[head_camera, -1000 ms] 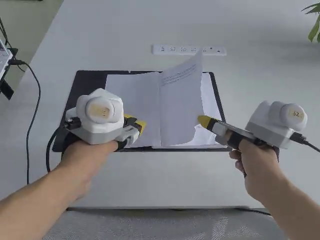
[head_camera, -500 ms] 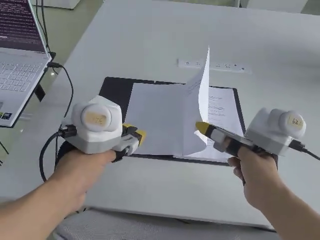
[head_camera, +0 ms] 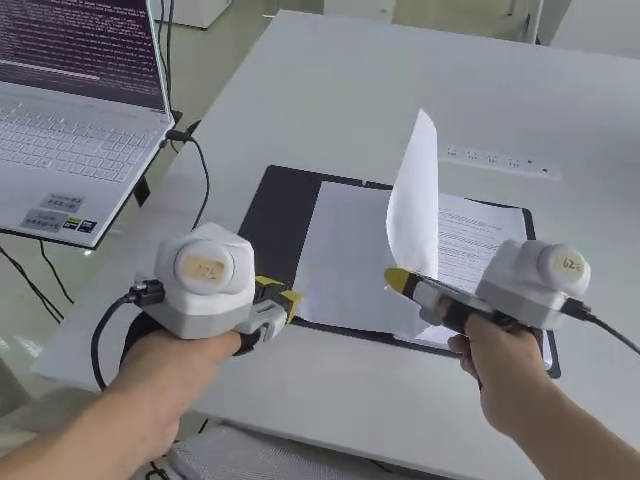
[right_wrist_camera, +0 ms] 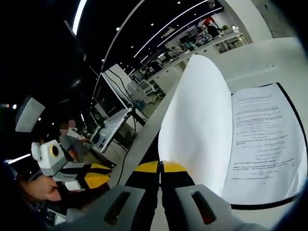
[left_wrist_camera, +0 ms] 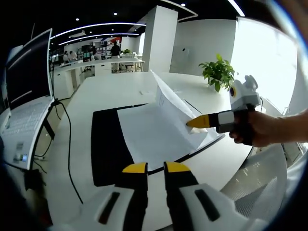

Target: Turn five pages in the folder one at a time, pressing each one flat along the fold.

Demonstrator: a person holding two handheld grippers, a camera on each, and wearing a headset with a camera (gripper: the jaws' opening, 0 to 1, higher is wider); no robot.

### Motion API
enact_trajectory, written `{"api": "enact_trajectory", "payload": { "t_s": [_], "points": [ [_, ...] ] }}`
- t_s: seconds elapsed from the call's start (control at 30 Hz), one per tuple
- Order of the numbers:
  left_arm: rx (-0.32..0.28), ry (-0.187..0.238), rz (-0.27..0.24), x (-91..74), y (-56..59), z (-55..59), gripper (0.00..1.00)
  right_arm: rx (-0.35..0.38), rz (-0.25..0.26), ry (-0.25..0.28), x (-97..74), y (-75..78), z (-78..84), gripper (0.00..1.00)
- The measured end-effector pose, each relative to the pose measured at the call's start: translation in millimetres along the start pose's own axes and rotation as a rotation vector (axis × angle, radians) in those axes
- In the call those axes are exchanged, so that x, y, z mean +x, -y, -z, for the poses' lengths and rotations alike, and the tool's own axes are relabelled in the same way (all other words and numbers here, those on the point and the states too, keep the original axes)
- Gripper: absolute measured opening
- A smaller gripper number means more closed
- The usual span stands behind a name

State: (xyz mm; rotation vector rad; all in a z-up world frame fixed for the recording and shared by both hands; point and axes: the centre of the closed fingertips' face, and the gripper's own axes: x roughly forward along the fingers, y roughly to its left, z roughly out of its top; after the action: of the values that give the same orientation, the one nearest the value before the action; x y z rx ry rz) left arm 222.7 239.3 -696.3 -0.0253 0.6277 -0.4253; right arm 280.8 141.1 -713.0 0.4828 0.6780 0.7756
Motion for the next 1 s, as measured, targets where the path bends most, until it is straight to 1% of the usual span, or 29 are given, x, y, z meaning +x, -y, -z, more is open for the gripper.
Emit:
{"api": "enact_trajectory", "payload": {
  "t_s": [0.23,0.33,0.47,0.57,0.63,0.67,0.73,0.8,0.9,1.0],
  "points": [
    [-0.032,0.004,-0.018,-8.1,-11.2,4.5,0.1,-0.007,-0.008,-0.07,31.7,-8.5,22.0,0.0],
    [-0.042,0.001,-0.024,-8.8,-15.7,7.0,0.1,-0.011,-0.016,-0.085,41.6,-10.6,27.0,0.0],
    [-0.056,0.0,-0.037,-10.4,-20.5,10.0,0.1,-0.018,-0.022,-0.118,56.8,-13.2,35.8,0.0],
    [-0.062,-0.006,-0.041,-10.3,-22.7,12.6,0.09,-0.024,-0.022,-0.139,66.3,-12.5,41.0,0.0],
    [-0.071,-0.008,-0.045,-10.0,-24.9,15.5,0.1,-0.026,-0.023,-0.164,74.8,-11.4,48.3,0.0],
    [-0.074,-0.01,-0.046,-10.1,-25.6,17.0,0.09,-0.034,-0.018,-0.186,79.2,-9.4,53.7,0.0],
    [-0.082,-0.015,-0.05,-10.5,-26.2,19.8,0.09,-0.041,-0.018,-0.204,86.6,-8.1,60.1,0.0],
    [-0.089,-0.015,-0.053,-10.5,-26.6,21.7,0.1,-0.032,-0.016,-0.223,91.9,-5.6,65.5,0.0],
    [-0.096,-0.028,-0.056,-10.4,-27.5,26.7,0.09,-0.032,-0.011,-0.246,99.5,-3.0,73.9,0.0],
    [-0.101,-0.035,-0.059,-10.1,-28.3,29.6,0.09,-0.023,-0.004,-0.262,102.9,0.0,79.2,0.0]
  ]
}}
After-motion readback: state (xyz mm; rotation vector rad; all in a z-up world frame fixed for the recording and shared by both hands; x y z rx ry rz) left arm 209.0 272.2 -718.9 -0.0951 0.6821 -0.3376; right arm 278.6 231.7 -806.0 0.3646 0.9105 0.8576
